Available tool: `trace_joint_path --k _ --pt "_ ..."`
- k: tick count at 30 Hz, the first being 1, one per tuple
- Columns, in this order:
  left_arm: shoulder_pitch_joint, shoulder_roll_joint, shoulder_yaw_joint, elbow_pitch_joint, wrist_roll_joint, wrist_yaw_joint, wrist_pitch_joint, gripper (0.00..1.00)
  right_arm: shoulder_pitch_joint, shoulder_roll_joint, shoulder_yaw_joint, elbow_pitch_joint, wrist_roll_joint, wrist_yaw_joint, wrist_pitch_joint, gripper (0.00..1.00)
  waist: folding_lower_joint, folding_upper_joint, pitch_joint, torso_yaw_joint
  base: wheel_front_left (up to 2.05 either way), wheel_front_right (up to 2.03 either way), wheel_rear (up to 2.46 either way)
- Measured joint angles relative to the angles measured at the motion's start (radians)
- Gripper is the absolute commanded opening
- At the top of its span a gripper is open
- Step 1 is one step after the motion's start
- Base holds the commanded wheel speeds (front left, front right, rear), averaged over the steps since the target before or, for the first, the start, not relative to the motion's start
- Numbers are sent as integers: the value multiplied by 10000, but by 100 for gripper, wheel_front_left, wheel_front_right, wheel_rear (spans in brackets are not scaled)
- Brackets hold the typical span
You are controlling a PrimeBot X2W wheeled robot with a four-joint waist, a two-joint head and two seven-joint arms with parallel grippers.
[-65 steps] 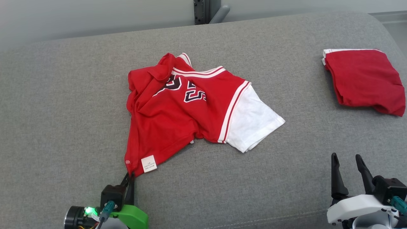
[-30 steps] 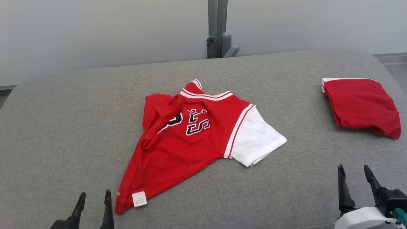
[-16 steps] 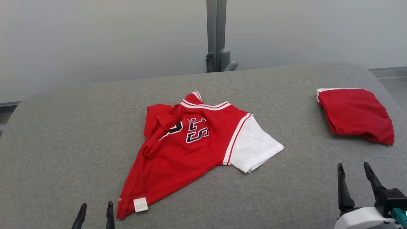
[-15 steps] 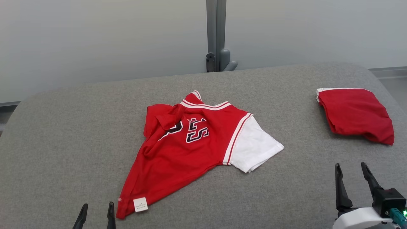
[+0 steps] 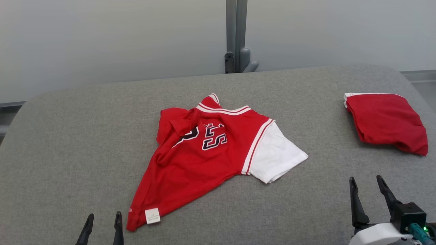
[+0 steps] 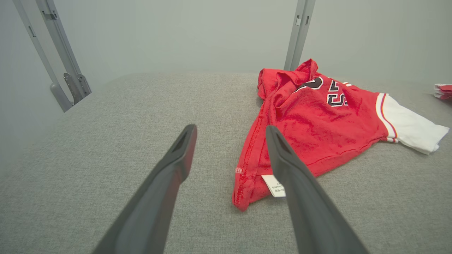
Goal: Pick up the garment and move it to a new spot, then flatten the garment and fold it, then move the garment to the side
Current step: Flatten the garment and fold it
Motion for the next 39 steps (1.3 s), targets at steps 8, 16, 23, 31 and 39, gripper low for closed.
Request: trace_joint_path --k 8,16,23,31,39 --pt "-301 -86 -418 779 27 -77 107 100 -1114 -393 840 686 706 0 40 100 0 0 261 42 0 0 0" --pt "-1767 119 -1243 1793 -142 -130 1674 100 -3888 -1795 2692 1910 1275 0 2134 100 0 0 1082 215 0 0 0" --pt "-2640 178 -1630 3164 -163 -130 1850 100 -5129 -2201 3436 3321 1762 0 2813 100 0 0 1920 491 0 0 0" --pt "-3452 121 -1806 3814 -121 -71 1396 100 -6013 -2336 3881 4869 2117 2 2681 100 0 0 2653 857 0 0 0" --pt "-3799 44 -1979 4184 -176 -84 1200 100 -6348 -2251 4121 5981 2650 0 2637 100 0 0 2954 1203 0 0 0"
